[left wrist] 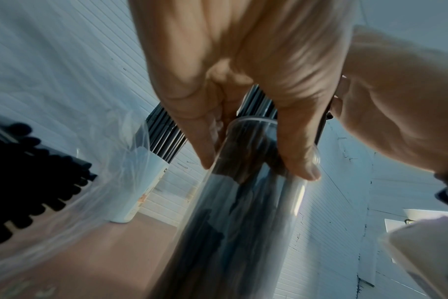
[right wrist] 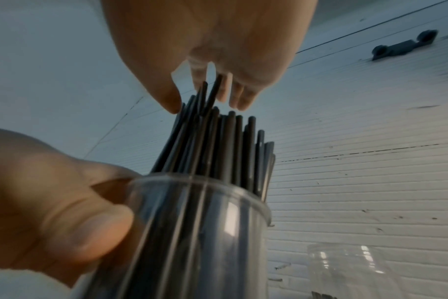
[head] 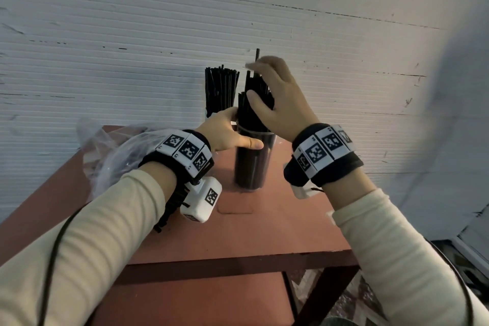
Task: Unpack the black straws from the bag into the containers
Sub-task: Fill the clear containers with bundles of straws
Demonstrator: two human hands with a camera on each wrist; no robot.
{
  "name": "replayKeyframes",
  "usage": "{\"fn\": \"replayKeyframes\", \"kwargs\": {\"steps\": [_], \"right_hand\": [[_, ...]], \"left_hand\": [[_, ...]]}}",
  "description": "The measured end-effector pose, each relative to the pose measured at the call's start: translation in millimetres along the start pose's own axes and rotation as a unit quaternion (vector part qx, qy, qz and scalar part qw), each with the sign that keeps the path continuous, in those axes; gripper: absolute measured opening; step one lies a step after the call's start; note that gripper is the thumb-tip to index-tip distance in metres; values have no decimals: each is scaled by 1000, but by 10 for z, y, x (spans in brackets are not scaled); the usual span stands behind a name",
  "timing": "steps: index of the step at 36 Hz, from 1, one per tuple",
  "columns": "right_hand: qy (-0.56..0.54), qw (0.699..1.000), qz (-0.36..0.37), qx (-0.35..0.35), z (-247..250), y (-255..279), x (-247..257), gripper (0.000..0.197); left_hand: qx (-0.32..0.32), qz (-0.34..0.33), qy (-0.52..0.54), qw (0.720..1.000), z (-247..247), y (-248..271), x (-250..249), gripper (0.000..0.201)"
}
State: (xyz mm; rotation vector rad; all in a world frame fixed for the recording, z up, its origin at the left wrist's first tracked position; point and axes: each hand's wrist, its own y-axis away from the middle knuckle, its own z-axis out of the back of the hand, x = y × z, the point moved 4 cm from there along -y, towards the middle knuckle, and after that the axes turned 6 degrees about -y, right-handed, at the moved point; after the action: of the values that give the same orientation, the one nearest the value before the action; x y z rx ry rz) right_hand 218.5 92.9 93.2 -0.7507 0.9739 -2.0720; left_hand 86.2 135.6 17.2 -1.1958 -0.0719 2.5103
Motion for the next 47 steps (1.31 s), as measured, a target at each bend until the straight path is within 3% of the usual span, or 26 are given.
{"fn": "replayKeyframes", "kwargs": {"steps": [3, 7, 11, 15, 19, 23, 26, 30, 34, 37, 39, 43, 44, 47], "right_hand": [[-14, 1000, -21, -5, 52, -36, -57, 58], [-2, 995, -74, 63, -21, -1, -176, 39], [2, 995, -83, 54, -48, 75, -181, 32], [7, 997, -61, 37, -5, -18, -167, 46], [-4, 995, -59, 79, -3, -181, -163, 60], [-5, 985, -109, 130, -90, -155, -162, 39], [6, 991, -94, 96, -86, -43, -125, 29], [3, 998, -40, 55, -9, 31, -9, 52], [42, 993, -24, 110, -56, 60, 62, 47], [63, 986, -45, 149, -116, 95, 30, 46], [59, 987, -46, 144, -113, 98, 43, 48], [18, 994, -44, 97, -46, 97, 114, 45], [6, 996, -40, 76, -29, 102, 148, 45], [-26, 999, -25, 17, -10, 124, 267, 42]], "left_hand": [[0, -6, 3, 1000, 1, 4, -8, 81], [-3, 0, -7, 1000, -5, -3, -5, 82], [-6, 6, -8, 1000, -9, 4, -10, 85], [-4, 1, -12, 1000, 6, 27, -27, 73], [-6, 6, -5, 1000, 12, 42, -50, 86], [-14, 5, 1, 1000, 7, 58, -42, 72], [-18, 0, 3, 1000, -8, 73, -40, 73], [-12, 2, 10, 1000, -29, 102, -57, 77], [-10, 3, 11, 1000, -62, 133, -100, 85], [-2, -1, 24, 1000, -82, 148, -146, 68], [4, 0, 24, 1000, -82, 166, -162, 69], [0, 40, -8, 999, -4, 262, -103, 108], [-16, 45, -20, 999, 49, 295, -93, 110], [-110, 41, -63, 991, 305, 461, -84, 84]]}}
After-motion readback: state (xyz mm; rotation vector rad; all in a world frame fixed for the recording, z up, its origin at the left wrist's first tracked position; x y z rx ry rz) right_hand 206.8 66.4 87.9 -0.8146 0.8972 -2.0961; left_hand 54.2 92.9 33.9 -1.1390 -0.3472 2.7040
